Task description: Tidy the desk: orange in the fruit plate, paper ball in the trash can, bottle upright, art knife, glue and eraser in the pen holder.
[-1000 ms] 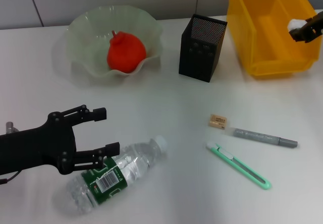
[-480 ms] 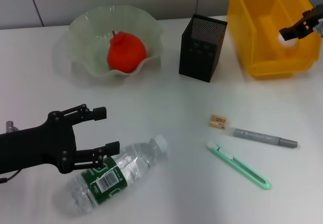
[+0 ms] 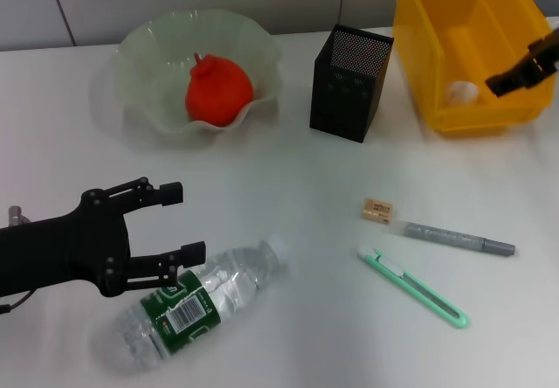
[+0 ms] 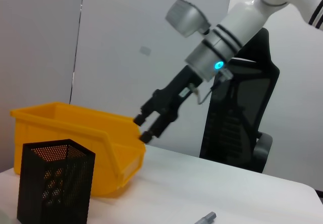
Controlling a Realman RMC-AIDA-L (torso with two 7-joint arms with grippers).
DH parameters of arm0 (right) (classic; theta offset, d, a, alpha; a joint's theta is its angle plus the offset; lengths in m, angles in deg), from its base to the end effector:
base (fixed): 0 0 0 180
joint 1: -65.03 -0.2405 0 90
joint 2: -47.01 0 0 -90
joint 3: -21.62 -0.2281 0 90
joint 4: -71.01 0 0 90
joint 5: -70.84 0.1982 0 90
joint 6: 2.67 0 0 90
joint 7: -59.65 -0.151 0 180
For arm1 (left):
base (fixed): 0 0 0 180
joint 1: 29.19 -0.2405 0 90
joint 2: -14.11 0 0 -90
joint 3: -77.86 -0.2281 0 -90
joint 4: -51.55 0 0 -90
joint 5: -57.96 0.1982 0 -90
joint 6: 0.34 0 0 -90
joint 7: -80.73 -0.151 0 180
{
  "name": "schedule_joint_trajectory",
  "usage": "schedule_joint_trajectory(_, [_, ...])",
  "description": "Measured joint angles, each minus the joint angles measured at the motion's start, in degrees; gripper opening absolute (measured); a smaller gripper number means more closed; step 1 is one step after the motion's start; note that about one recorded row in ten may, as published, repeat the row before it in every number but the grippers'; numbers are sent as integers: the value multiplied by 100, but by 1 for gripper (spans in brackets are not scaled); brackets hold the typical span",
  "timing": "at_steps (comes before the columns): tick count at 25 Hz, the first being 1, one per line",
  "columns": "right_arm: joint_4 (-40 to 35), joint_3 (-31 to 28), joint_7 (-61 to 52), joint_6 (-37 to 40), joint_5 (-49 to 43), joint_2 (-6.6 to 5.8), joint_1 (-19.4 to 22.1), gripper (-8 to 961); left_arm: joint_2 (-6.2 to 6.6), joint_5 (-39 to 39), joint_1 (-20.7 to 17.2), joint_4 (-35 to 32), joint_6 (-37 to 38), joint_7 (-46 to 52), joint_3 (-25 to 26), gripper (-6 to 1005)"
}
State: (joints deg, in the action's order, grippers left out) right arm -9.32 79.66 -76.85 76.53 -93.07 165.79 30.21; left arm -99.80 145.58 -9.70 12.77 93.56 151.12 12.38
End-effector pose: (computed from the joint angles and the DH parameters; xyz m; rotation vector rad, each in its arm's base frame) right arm 0.2115 0.3796 0.1066 -2.1675 0.8131 -0.3958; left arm -0.2285 0.2654 0.0116 -2.8082 -0.4004 -0.9113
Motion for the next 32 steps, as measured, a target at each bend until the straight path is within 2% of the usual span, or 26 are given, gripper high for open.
schedule_joint_trajectory(2, [-465,-7,-1,778,262,20,150,798,1,0,5,-6,1,1,0,855])
schedule_joint_trajectory(5, [-619,-34,75,1119,645,16,284,796,2,0,12,-5,0,1,0,855])
schedule_joint_trajectory(7, [-662,-396,422,1474,1477,-14,511,796,6,0,18,-1,-4,4,0,855])
schedule_joint_trajectory(8, [-662,-396,422,1474,1477,-14,511,795,9,0,19,0,-6,10,5,855])
schedule_joint_trajectory(9, [-626,-641,651,1618,1851,-18,581,795,10,0,21,0,-8,23,16,855])
schedule_joint_trajectory(11, [-465,-1197,1189,1886,2567,-27,727,794,11,0,20,3,-9,67,56,855])
schedule_joint_trajectory(12, [-207,-1672,1759,2084,3198,-36,886,794,15,0,3,4,-11,122,98,855])
schedule_joint_trajectory(13, [-207,-1672,1759,2084,3198,-36,886,793,15,0,3,4,-11,122,98,855])
schedule_joint_trajectory(16, [354,-2216,2896,2225,3992,-49,1207,792,19,0,-37,-28,-12,245,135,855])
schedule_joint_trajectory(17, [769,-2439,3557,2246,4351,-52,1417,791,23,0,-41,-34,-13,297,139,855])
schedule_joint_trajectory(18, [769,-2439,3557,2246,4351,-52,1417,791,31,1,-42,-37,-15,340,142,855])
schedule_joint_trajectory(22, [1544,-2538,4570,2329,4617,-62,1720,789,113,88,-13,-112,-140,722,149,855])
schedule_joint_trajectory(26, [2244,-2542,5417,2699,4554,-137,1856,787,101,364,13,-367,-340,1114,157,855])
schedule_joint_trajectory(27, [2589,-2588,5904,2903,4556,-187,1927,787,35,740,46,-678,-504,1498,158,855])
schedule_joint_trajectory(31, [2924,-2646,6397,3038,4555,-260,2050,785,-66,1255,140,-1150,-616,2031,158,854])
schedule_joint_trajectory(32, [2993,-2680,6538,3062,4550,-292,2141,784,-167,1694,231,-1608,-631,2502,159,854])
